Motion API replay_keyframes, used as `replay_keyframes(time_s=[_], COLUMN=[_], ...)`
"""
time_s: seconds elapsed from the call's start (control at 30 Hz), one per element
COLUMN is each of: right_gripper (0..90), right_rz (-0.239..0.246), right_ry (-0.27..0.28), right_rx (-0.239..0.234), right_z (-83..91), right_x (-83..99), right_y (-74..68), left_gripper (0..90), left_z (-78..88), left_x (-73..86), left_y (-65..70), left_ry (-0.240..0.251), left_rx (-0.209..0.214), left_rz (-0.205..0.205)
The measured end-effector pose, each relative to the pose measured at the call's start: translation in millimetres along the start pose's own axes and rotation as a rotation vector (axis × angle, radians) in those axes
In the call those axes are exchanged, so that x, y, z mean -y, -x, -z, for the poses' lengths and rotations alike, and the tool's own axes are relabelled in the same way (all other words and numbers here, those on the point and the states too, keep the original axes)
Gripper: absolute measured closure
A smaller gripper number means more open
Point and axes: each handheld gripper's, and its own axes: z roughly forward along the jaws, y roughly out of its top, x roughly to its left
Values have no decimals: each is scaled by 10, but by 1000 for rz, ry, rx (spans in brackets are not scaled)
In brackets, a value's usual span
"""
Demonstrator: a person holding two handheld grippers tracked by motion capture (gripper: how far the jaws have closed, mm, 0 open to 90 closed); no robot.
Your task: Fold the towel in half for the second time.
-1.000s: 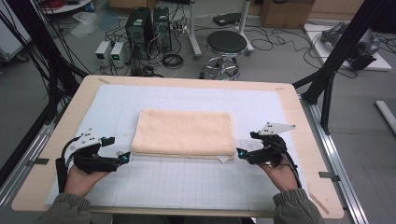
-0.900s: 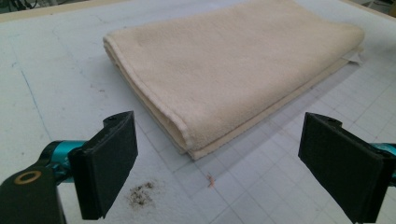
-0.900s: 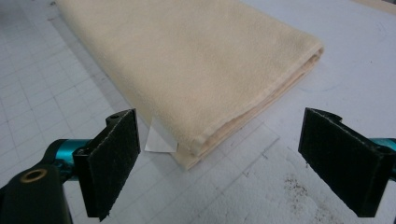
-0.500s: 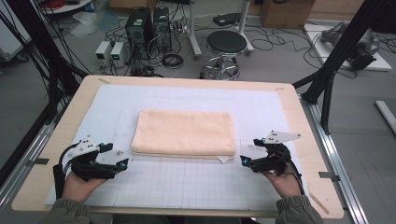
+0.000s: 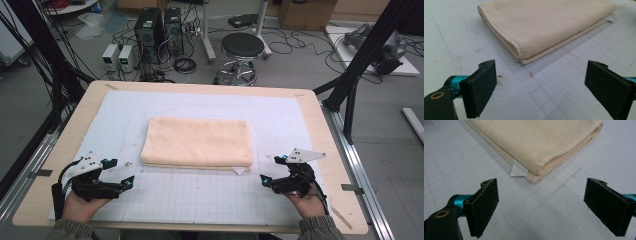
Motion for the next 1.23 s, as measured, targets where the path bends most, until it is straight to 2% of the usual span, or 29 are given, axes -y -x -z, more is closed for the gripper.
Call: replay_keyframes(time_s=[0.33, 0.57, 0.9, 1.23], right_gripper=[120, 119, 118, 118], right_rz=[1, 3, 10, 12], right_ry=[2, 5, 3, 9], right_rx=[10, 20, 23, 21], right_z=[103, 181, 220, 230], right_x=[128, 216, 288, 294], right_y=[-38, -64, -111, -136], left_gripper=[114, 114, 114, 114], left_z=[49, 90, 174, 208], left_x=[94, 161, 226, 237], left_y=[46, 75, 74, 115], left_ry=[-26, -45, -28, -19], left_rx=[-8, -14, -30, -32], left_rz=[-5, 6, 19, 2])
